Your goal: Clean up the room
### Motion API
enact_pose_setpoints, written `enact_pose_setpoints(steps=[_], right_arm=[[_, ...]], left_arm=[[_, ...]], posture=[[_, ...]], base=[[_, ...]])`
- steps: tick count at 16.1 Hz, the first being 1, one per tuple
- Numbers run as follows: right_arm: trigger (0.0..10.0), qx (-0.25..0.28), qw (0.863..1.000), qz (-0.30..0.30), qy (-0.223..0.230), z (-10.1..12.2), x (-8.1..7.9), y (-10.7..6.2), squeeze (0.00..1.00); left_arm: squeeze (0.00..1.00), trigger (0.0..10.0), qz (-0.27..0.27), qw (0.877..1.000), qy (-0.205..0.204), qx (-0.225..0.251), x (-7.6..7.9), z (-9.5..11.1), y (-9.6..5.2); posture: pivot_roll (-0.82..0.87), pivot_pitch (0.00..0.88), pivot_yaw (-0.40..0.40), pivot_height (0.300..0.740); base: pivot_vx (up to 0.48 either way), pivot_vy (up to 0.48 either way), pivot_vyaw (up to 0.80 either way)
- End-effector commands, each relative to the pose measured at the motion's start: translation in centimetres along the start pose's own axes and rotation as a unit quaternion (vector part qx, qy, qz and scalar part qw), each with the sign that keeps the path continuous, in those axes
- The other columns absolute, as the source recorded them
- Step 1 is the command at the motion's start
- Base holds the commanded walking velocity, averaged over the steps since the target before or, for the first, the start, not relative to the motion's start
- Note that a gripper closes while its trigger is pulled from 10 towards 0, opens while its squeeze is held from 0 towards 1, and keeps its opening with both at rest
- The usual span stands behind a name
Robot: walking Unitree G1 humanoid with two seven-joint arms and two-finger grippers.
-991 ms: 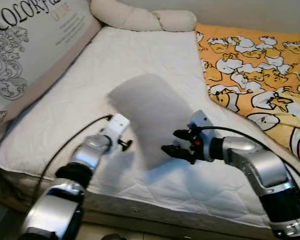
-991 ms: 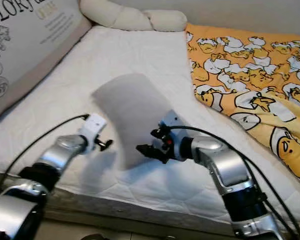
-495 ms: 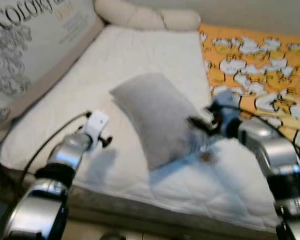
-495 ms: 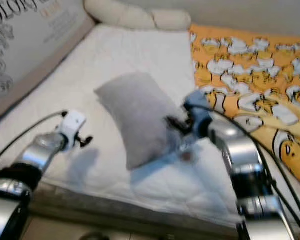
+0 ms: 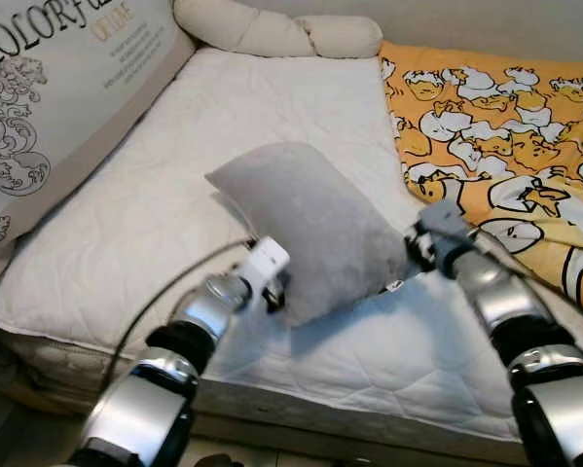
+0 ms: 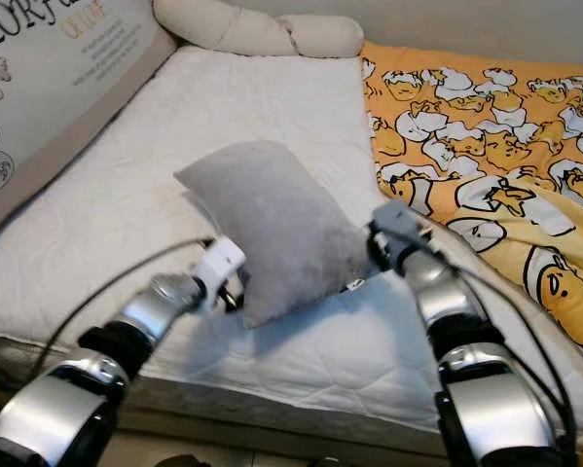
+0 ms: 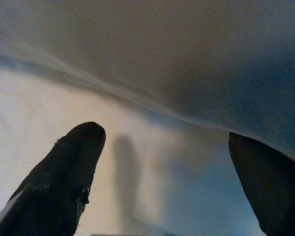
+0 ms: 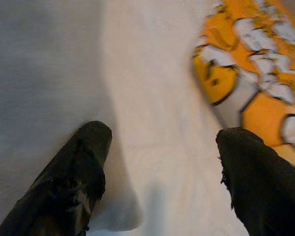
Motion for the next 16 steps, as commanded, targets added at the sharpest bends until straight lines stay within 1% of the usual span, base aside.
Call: enact_pose_setpoints(steps=[1, 2, 3, 4, 5, 6, 7, 8, 9, 10, 11, 12, 14, 15, 16], right_arm=[[10.0, -0.005, 0.999, 0.032, -0.016, -0.3, -1.2, 0.1, 0.0], [10.0, -0.015, 0.998, 0.057, -0.011, -1.0, -2.2, 0.0, 0.0], [10.0, -0.027, 0.996, 0.084, 0.024, -1.9, -3.2, -0.1, 0.0], [10.0, -0.031, 0.988, 0.121, 0.085, -2.4, -4.4, -0.3, 0.0], [10.0, -0.034, 0.98, 0.147, 0.132, -2.6, -5.0, -0.5, 0.0], [10.0, -0.039, 0.974, 0.162, 0.156, -2.8, -5.4, -0.6, 0.0], [10.0, -0.044, 0.964, 0.184, 0.186, -2.9, -5.9, -0.8, 0.0], [10.0, -0.043, 0.948, 0.224, 0.22, -2.8, -6.9, -1.3, 0.0], [10.0, -0.04, 0.942, 0.246, 0.227, -2.6, -7.3, -1.6, 0.0], [10.0, -0.032, 0.929, 0.283, 0.238, -2.2, -8.0, -2.3, 0.0], [10.0, -0.018, 0.917, 0.312, 0.247, -1.7, -8.3, -3.0, 0.0], [10.0, -0.007, 0.909, 0.331, 0.254, -1.3, -8.3, -3.6, 0.0], [10.0, 0.001, 0.897, 0.359, 0.257, -1.2, -8.5, -4.6, 0.0], [10.0, 0.001, 0.893, 0.376, 0.248, -1.2, -8.7, -5.3, 0.0], [10.0, 0.001, 0.89, 0.384, 0.244, -1.2, -8.8, -5.7, 0.0]], left_arm=[[0.0, 10.0, 0.009, 1.0, 0.017, -0.001, -0.3, 0.4, 0.1], [0.0, 10.0, 0.014, 1.0, 0.009, 0.002, -0.3, 0.7, 0.2], [0.0, 10.0, 0.027, 1.0, 0.011, 0.005, -0.7, 0.9, 0.2], [0.0, 10.0, 0.041, 0.999, -0.01, 0.016, -1.3, 1.2, 0.0], [0.0, 10.0, 0.057, 0.998, -0.022, 0.02, -2.1, 1.3, -0.1], [0.0, 10.0, 0.065, 0.997, -0.022, 0.023, -2.4, 1.3, -0.2], [0.0, 10.0, 0.074, 0.996, -0.033, 0.026, -3.0, 1.2, -0.4], [0.0, 10.0, 0.088, 0.995, -0.044, 0.029, -4.0, 1.0, -0.8], [0.0, 10.0, 0.092, 0.994, -0.043, 0.03, -4.4, 0.9, -0.9], [0.0, 10.0, 0.091, 0.995, -0.031, 0.03, -4.8, 0.6, -1.3], [0.0, 10.0, 0.076, 0.997, -0.009, 0.031, -4.7, 0.2, -1.5], [0.0, 10.0, 0.056, 0.998, 0.012, 0.033, -4.3, -0.2, -1.7], [0.0, 10.0, 0.024, 0.997, 0.061, 0.044, -3.2, -0.7, -2.1], [0.0, 10.0, -0.001, 0.996, 0.066, 0.061, -2.5, -0.6, -2.3], [0.0, 10.0, -0.015, 0.995, 0.065, 0.067, -2.1, -0.5, -2.5]], posture=[[-0.01, 0.0, 0.006, 0.74], [-0.01, 0.0, 0.006, 0.74], [-0.01, 0.0, 0.009, 0.74], [-0.01, 0.0, 0.008, 0.74], [-0.01, 0.0, 0.007, 0.74], [-0.01, 0.0, 0.007, 0.74], [-0.02, 0.0, 0.007, 0.74], [-0.02, 0.0, 0.007, 0.74], [-0.02, 0.0, 0.007, 0.74], [-0.01, 0.0, 0.004, 0.74], [-0.01, 0.0, 0.003, 0.74], [-0.01, 0.0, 0.003, 0.74], [0.0, 0.0, 0.004, 0.74], [0.0, 0.0, 0.003, 0.74], [0.0, 0.0, 0.003, 0.74]], base=[[0.0, 0.0, 0.0], [0.0, 0.0, 0.0], [0.0, 0.0, 0.0], [0.0, 0.0, 0.0], [0.0, 0.0, 0.0], [0.0, 0.0, 0.0], [0.0, 0.0, 0.0], [0.0, 0.0, 0.0], [0.0, 0.0, 0.0], [0.0, 0.0, 0.0], [0.0, 0.0, 0.0], [0.0, 0.0, 0.0], [0.0, 0.0, 0.0], [0.0, 0.0, 0.0], [0.0, 0.0, 0.0]])
Point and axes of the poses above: a point about 5 cm out from each wrist's last joint towards the gripper, its own y axis pointing out of the wrist towards the gripper, its own z axis along the axis of the wrist's last joint, x = y × z, the point moved 5 cm from there along y, pointing out of the wrist towards the gripper, and after that the axes turned 14 degrees about y, right-handed, at the moved point
